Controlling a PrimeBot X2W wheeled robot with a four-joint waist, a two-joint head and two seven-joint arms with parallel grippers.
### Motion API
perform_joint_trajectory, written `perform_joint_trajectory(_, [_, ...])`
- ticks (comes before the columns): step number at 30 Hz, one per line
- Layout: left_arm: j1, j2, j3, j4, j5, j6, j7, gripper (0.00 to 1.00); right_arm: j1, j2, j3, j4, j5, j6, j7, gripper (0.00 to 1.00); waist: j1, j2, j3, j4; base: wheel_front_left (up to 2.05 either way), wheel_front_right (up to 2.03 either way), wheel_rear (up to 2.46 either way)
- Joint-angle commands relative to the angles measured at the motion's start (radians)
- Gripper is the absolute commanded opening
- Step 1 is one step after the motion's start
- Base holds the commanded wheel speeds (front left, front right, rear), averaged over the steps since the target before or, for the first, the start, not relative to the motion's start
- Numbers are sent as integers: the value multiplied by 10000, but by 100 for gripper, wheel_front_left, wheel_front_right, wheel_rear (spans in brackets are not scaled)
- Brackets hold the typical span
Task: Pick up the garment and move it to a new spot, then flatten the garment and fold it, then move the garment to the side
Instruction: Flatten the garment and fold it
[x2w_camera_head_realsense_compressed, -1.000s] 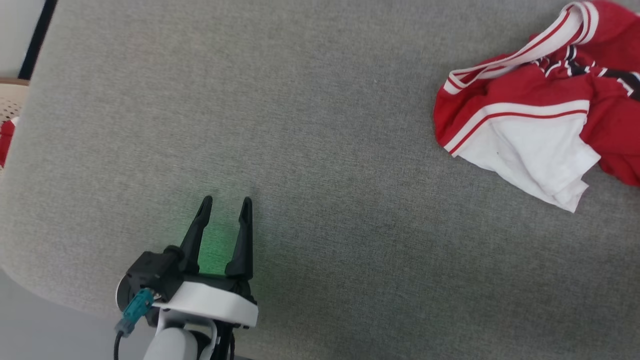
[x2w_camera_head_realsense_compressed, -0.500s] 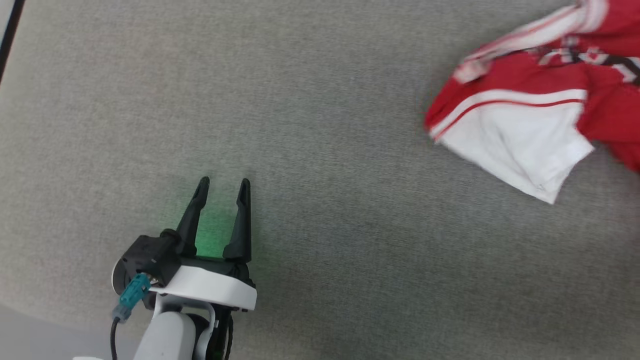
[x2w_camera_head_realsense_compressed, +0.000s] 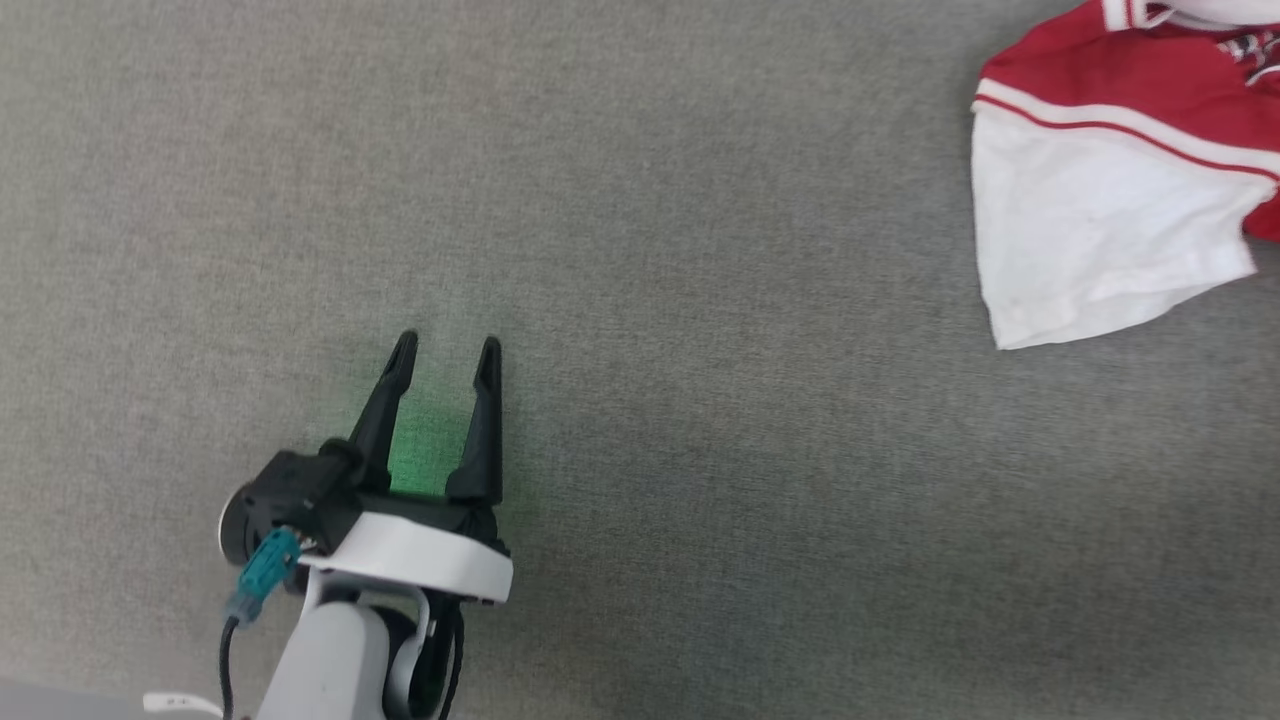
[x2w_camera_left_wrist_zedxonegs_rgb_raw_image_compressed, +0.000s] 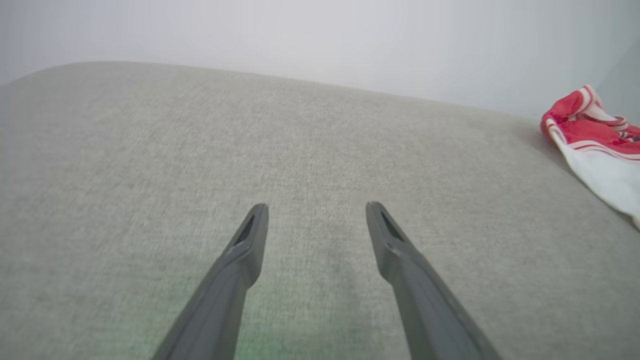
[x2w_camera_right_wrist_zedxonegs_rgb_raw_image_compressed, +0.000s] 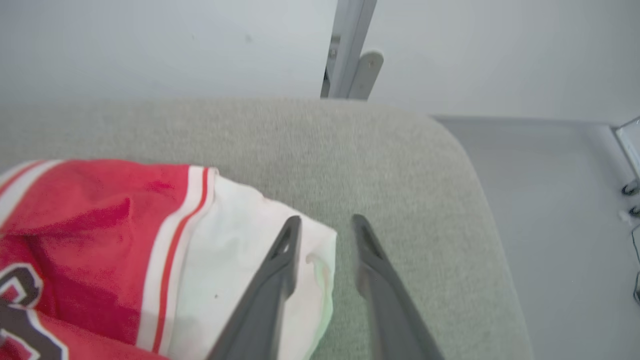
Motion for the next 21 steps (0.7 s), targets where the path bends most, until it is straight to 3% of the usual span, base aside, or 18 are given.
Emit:
perform_joint_trajectory(1, [-171,5,6,-7,77,-71,-53,100,-107,-9,-19,51,-119,-17,-368,100,0,0,-140,-83,0,0,0])
perform_joint_trajectory(7, [-1078,319,-403,87,474,-309,-53,100,508,502,-138,-146,-256,-15,-3132,100,0,0,-871,-481,0,0,0])
perform_joint_trajectory(12, [-2516,1436,-2484,514,-886,-319,498,100,1885,1214,-101,-1061,178,-12,-4845,100,0,0,-1504,-1265,0,0,0])
perform_joint_trajectory(16, [-3752,2239,-4272,1022,-3276,-323,3315,100,3006,1569,-156,-1786,318,-12,-5337,100,0,0,-1696,-2024,0,0,0])
perform_joint_trajectory(21, [-5218,2835,-5202,1853,-5985,-303,6655,100,4087,1957,-788,-2648,205,-12,-5552,100,0,0,-1570,-2994,0,0,0])
